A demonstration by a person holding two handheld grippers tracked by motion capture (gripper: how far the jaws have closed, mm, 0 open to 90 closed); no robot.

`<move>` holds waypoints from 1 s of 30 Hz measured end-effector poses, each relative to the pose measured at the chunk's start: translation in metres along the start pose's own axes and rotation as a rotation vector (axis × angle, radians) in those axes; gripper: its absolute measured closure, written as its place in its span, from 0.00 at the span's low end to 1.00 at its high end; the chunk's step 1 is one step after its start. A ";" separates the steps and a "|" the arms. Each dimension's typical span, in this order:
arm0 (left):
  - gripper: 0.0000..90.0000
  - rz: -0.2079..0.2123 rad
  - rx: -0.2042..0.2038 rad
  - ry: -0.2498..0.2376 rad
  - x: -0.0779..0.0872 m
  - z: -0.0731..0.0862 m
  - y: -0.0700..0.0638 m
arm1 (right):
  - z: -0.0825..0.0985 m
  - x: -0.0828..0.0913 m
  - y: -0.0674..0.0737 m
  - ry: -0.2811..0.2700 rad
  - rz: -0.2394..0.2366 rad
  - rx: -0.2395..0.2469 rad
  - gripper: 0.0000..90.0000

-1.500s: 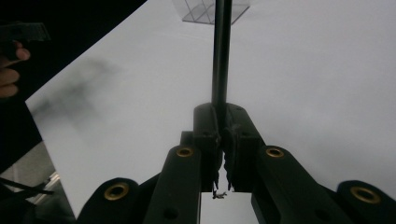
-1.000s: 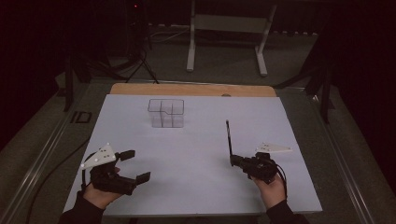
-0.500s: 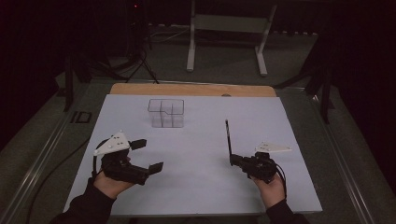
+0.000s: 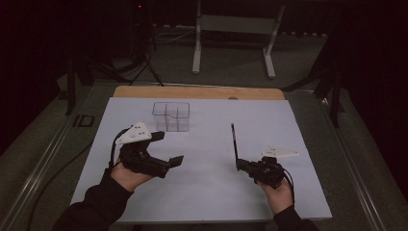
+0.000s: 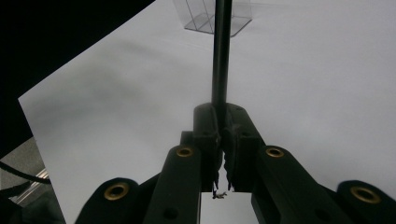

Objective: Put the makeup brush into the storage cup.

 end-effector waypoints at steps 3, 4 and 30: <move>0.02 -0.012 0.003 0.009 -0.009 -0.004 -0.001 | 0.000 0.000 0.000 0.002 0.001 0.000 0.93; 0.02 -0.024 0.002 0.012 -0.012 -0.006 -0.001 | 0.000 0.000 0.000 0.001 0.002 -0.002 0.93; 0.07 0.001 0.144 0.016 -0.093 -0.013 -0.012 | 0.000 -0.002 -0.001 0.003 -0.003 0.002 0.93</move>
Point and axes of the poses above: each handheld gripper's, and its own axes: x roughly backward along the jaws, z roughly out of its underside, y roughly to its left, the point moved 10 cm from there along -x, roughly forward along the jaws, and after that the axes turned 3 degrees about z, right-handed, at the moved point
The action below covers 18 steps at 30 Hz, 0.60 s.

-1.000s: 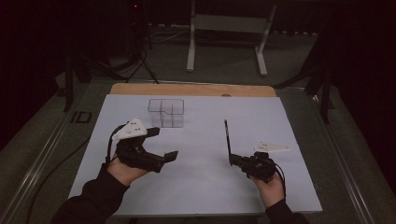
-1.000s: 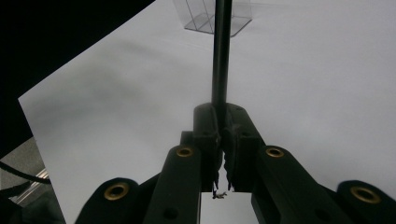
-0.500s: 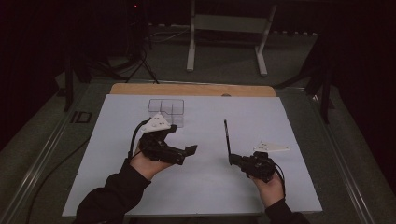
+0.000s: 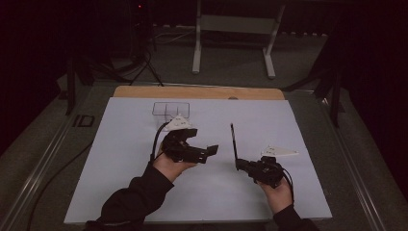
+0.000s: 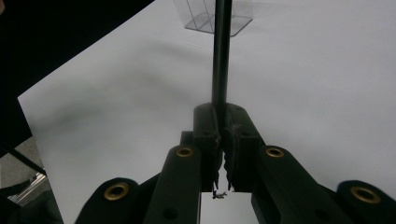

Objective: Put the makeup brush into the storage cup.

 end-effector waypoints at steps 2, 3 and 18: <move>0.14 -0.003 0.000 0.000 -0.006 0.000 -0.001 | 0.000 0.000 0.000 0.000 -0.001 0.000 0.93; 0.15 -0.003 0.005 0.005 -0.010 0.000 -0.002 | 0.000 0.000 0.000 0.001 0.000 -0.001 0.93; 0.39 0.042 0.074 0.002 -0.051 -0.001 -0.010 | 0.000 -0.001 0.002 0.003 -0.007 0.010 0.93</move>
Point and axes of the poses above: each handheld gripper's, and its own axes: x roughly backward along the jaws, z roughly out of its underside, y roughly to its left, the point moved 10 cm from there along -x, roughly forward along the jaws, and after that the axes turned 3 degrees about z, right-handed, at the moved point
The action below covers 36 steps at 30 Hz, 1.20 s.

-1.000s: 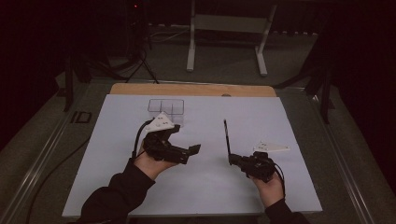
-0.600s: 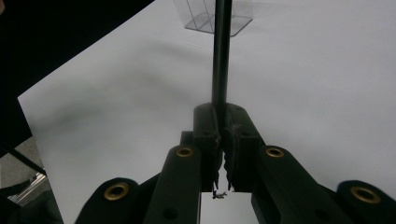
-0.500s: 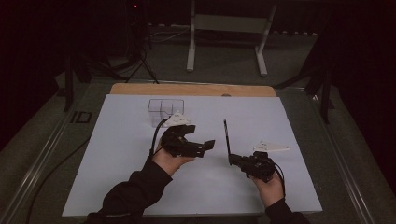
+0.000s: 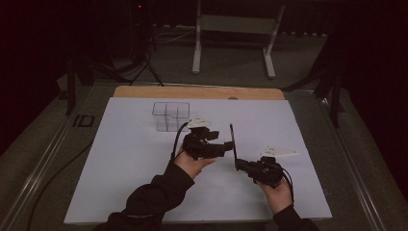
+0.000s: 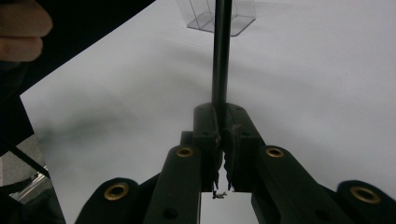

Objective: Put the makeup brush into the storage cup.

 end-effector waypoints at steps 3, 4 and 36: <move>0.44 0.024 0.031 -0.017 -0.006 -0.001 0.001 | 0.000 0.000 0.000 0.002 0.000 -0.001 0.93; 0.46 0.024 0.041 -0.021 -0.008 -0.001 0.002 | 0.000 0.000 0.000 0.002 0.001 0.000 0.93; 0.95 0.104 0.159 -0.086 -0.027 -0.008 0.004 | 0.001 -0.001 0.005 0.014 -0.017 0.016 0.93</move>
Point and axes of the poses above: each handheld gripper's, and its own axes: x roughly backward along the jaws, z roughly out of its underside, y roughly to its left, the point moved 10 cm from there along -x, roughly forward along the jaws, and after that the axes turned 3 degrees about z, right-handed, at the moved point
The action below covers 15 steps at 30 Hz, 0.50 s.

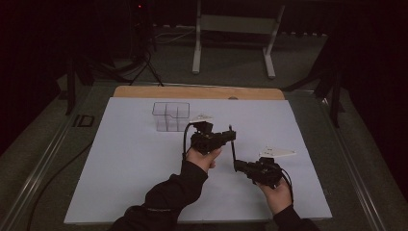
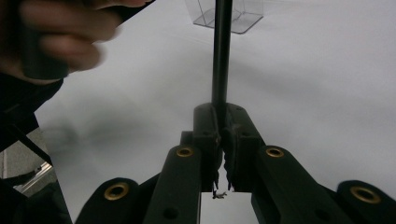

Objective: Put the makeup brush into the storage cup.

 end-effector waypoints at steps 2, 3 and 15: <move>0.95 0.000 -0.011 0.010 0.000 0.000 -0.001 | 0.000 0.000 0.001 0.000 -0.004 -0.003 0.91; 0.95 0.012 -0.028 0.019 -0.001 0.001 -0.003 | -0.001 -0.001 0.002 -0.008 -0.008 -0.014 0.79; 0.95 0.035 -0.186 0.011 0.002 0.000 -0.016 | -0.003 -0.003 0.008 -0.031 0.005 0.086 0.26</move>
Point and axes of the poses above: each handheld gripper's, and its own axes: x roughly backward along the jaws, z roughly out of its underside, y roughly to its left, the point moved 10 cm from there along -x, roughly forward along the jaws, and after that the axes turned 3 degrees about z, right-handed, at the moved point
